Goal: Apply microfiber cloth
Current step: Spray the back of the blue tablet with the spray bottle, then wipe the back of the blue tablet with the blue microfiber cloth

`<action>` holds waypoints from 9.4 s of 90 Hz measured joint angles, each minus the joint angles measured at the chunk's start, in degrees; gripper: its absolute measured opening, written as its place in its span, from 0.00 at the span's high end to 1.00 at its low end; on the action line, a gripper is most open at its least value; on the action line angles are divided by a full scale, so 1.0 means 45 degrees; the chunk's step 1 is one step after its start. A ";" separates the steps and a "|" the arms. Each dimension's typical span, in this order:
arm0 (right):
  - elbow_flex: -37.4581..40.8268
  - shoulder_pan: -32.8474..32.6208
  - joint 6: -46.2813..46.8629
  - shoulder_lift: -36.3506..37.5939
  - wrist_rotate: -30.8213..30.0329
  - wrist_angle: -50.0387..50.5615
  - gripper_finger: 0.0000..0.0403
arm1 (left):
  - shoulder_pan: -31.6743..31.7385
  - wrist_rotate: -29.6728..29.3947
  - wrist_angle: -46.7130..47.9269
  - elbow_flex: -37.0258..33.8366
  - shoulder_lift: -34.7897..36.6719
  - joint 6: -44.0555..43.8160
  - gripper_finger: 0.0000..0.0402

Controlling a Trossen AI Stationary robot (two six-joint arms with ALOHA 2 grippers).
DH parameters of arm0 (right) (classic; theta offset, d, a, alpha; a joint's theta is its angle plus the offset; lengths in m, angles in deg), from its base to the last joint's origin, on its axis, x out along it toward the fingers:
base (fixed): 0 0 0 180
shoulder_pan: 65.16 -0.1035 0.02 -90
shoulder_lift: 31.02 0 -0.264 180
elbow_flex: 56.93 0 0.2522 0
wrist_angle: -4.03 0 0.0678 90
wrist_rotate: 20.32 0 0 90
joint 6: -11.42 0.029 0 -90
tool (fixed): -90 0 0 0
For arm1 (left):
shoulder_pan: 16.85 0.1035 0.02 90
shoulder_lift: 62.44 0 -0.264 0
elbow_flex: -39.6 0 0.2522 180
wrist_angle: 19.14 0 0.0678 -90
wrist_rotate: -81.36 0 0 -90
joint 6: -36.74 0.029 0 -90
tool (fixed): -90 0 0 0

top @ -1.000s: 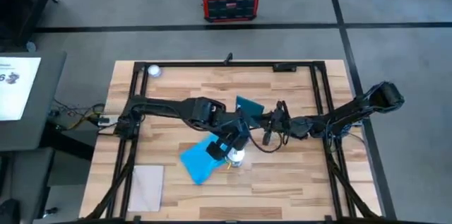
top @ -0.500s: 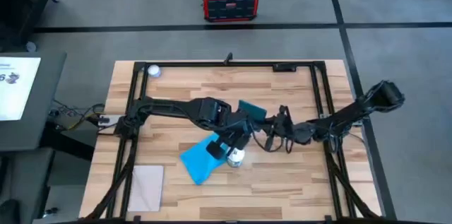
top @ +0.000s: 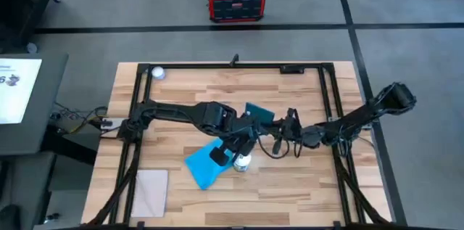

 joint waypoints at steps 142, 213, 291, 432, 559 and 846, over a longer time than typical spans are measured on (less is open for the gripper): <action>0.0000 0.0000 -0.0005 -0.0005 0.0003 0.0055 0.98 | 0.0050 0.0039 -0.0586 -0.0061 0.0167 0.0108 1.00; 0.0003 -0.0071 -0.0102 -0.0010 0.0134 0.0073 0.98 | 0.0185 0.0272 -0.0935 -0.1023 0.0177 -0.0057 1.00; 0.0005 -0.0257 -0.0233 0.0427 -0.0386 0.0662 0.98 | 0.0117 0.0265 -0.0859 -0.0787 0.0172 0.0358 1.00; 0.0005 -0.0423 -0.0013 0.0427 -0.1145 0.1174 0.98 | 0.0189 0.0408 -0.0942 -0.1441 0.0196 0.0200 1.00; 0.0005 -0.1253 -0.0230 0.1001 -0.2534 0.1345 0.98 | -0.0219 -0.3486 0.0377 -0.0048 0.1901 -0.2446 1.00; -0.0952 -0.1572 -0.0682 0.0991 -0.1855 0.1927 0.98 | -0.2306 -0.8389 -1.0769 -1.8107 1.3327 -1.0553 1.00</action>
